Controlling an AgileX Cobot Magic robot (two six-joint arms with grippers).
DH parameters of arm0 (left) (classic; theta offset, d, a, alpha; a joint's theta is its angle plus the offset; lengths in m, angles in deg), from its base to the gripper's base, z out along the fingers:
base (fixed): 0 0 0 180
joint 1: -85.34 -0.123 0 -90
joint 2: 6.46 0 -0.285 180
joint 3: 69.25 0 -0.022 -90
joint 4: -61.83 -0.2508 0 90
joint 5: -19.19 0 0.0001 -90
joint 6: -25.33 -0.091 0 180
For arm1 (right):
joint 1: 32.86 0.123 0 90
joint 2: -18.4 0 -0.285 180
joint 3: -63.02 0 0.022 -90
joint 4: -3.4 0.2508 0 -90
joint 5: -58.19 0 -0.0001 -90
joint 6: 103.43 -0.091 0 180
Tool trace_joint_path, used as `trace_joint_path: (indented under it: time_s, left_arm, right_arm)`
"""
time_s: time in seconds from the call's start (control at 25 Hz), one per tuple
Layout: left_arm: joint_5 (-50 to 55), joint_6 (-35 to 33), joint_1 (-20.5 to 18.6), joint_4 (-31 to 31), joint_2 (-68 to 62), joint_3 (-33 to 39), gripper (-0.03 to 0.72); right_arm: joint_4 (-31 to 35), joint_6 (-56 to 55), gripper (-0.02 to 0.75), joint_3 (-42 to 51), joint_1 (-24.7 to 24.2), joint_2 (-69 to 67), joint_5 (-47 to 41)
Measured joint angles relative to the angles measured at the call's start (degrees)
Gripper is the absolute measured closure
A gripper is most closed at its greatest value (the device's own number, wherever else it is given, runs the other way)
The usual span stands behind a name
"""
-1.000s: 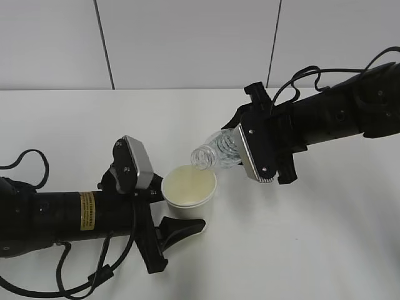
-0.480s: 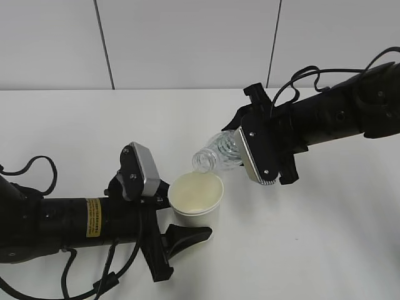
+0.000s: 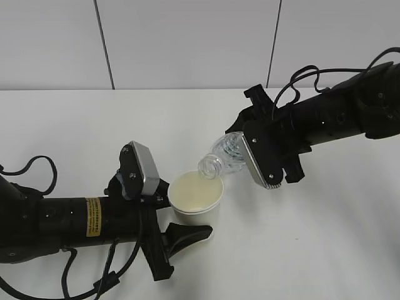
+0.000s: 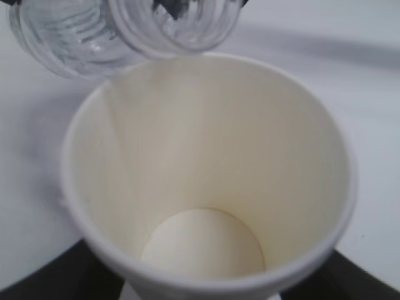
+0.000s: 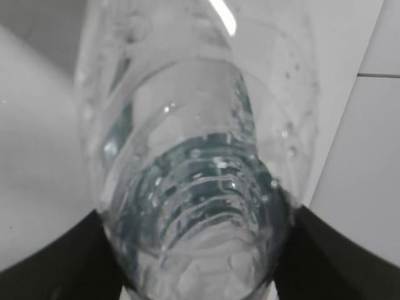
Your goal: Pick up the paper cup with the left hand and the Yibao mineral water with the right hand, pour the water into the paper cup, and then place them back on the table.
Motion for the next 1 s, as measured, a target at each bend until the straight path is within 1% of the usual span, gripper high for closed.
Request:
trace_joint_path:
  time_s: [0.56,0.84,1.0]
  left_arm:
    - [-0.72,0.18,0.07,-0.35,0.0,0.0,0.234]
    - [-0.72,0.18,0.07,-0.78,0.0,0.0,0.234]
    - [-0.67,0.18,0.07,-0.84,0.0,0.0,0.235]
  right_arm:
    - [0.0,3.42,0.284,0.0,0.0,0.0,-1.59]
    - [0.1,3.57,0.284,0.0,1.83,0.0,-2.95]
    - [0.29,3.57,0.284,0.0,2.08,0.0,-3.63]
